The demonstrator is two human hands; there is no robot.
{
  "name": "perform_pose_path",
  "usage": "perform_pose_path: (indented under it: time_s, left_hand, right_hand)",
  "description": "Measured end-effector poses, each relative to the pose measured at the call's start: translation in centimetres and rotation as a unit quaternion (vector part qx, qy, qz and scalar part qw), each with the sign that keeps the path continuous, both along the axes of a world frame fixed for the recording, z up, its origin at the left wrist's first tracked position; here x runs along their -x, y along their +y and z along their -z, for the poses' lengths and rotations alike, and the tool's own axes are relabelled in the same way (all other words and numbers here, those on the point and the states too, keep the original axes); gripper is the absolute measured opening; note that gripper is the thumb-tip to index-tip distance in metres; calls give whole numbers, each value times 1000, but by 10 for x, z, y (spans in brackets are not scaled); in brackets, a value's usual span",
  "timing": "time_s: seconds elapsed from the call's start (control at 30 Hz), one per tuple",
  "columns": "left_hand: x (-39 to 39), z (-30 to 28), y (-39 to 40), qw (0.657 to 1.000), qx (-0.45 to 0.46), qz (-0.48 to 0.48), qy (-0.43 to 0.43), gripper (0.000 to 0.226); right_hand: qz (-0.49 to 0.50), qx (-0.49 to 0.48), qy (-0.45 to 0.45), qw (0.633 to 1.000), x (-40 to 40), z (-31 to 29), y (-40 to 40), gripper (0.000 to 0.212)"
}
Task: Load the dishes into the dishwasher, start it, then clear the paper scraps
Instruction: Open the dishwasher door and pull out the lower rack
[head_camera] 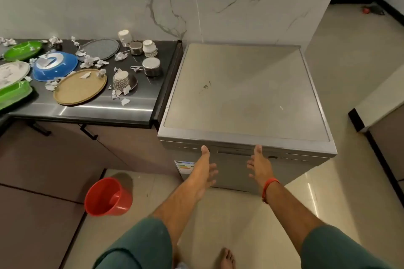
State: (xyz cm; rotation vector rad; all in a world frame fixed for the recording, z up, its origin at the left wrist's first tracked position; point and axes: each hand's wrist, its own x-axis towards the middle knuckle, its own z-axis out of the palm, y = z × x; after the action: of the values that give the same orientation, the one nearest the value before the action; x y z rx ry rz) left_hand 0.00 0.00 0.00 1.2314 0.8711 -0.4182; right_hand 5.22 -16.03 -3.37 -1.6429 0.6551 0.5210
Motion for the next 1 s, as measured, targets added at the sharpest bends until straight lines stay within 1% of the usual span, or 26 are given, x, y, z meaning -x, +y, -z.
perform_pose_path:
  time_s: [0.07, 0.17, 0.3, 0.4, 0.53, 0.6, 0.7, 0.8, 0.93, 1.0]
  left_hand:
    - [-3, 5, -4, 999, 25, -34, 12, 71]
    - [-4, 10, -8, 995, 73, -62, 17, 72]
    - [-13, 17, -11, 993, 100, -64, 23, 77]
    - [-24, 27, -14, 987, 135, -86, 28, 79]
    - [-47, 41, -14, 961, 218, -168, 31, 81]
    - [-58, 47, -15, 950, 247, -189, 34, 82]
    - [-66, 53, -21, 934, 284, -215, 40, 85]
    - [-75, 59, -23, 918, 318, -233, 45, 89]
    - [-85, 61, -19, 891, 351, -287, 39, 89]
    - [-88, 61, -19, 885, 358, -297, 37, 92]
  right_hand:
    - [58, -85, 18, 994, -6, 4, 5, 90]
    - [138, -186, 45, 972, -12, 5, 11, 92]
    - [238, -258, 64, 934, -24, 10, 17, 95]
    - [277, -291, 62, 914, -30, 14, 19, 97]
    - [329, -333, 64, 882, -37, 23, 22, 100]
    - [357, -359, 62, 860, -40, 26, 25, 101]
    - [381, -385, 64, 838, -43, 33, 27, 102]
    - [392, -390, 61, 831, -48, 37, 28, 101]
    - [414, -382, 45, 825, -52, 41, 25, 91]
    - [416, -380, 42, 825, -52, 42, 26, 89]
